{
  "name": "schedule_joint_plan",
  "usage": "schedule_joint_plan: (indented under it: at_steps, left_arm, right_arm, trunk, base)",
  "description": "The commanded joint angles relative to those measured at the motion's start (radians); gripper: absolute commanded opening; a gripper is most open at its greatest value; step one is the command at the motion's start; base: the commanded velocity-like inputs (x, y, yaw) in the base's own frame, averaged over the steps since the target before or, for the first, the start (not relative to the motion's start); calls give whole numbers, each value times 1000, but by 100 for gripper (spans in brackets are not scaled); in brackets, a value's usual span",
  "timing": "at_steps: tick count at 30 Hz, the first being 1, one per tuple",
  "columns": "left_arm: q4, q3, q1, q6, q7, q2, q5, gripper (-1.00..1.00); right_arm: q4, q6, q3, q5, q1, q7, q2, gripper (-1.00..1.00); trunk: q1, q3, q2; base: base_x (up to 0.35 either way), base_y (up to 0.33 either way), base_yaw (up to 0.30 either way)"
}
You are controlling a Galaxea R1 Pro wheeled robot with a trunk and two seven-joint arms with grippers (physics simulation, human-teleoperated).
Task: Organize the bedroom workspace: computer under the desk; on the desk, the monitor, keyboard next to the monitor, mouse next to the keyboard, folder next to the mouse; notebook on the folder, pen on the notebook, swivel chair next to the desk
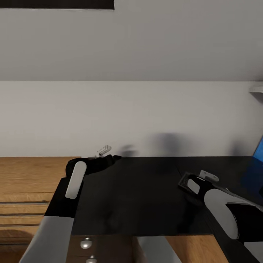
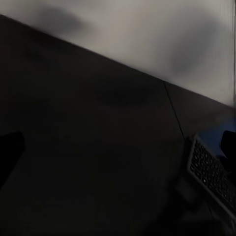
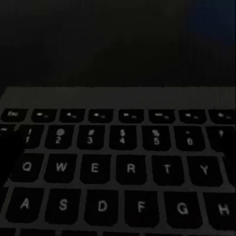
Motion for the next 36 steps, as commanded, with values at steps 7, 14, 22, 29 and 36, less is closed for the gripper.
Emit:
schedule_joint_plan:
  at_steps: [7,14,22,29,36]
  left_arm:
    - [-1,0,-1,3,9,0,9,100]
    - [-1,0,-1,3,10,0,9,100]
    - [-1,0,-1,3,10,0,8,100]
    - [-1,0,-1,4,10,0,9,100]
    - [-8,0,-1,6,9,0,12,100]
  right_arm:
    - [1,-7,0,-8,-1,0,-13,100]
    - [1,-7,0,-8,-1,0,-13,100]
    - [2,-7,0,-8,-1,1,-13,100]
    - [3,-5,0,-7,-1,1,-11,100]
    - [3,-4,1,-7,-1,4,-8,100]
  trunk:
    - [0,4,-1]
    - [0,7,-1]
    - [0,7,-1]
    - [0,7,-1]
    - [0,7,-1]
  base:
    - [0,0,-219]
    - [0,0,-245]
    - [0,0,-259]
    - [0,0,-116]
    - [0,0,-9]
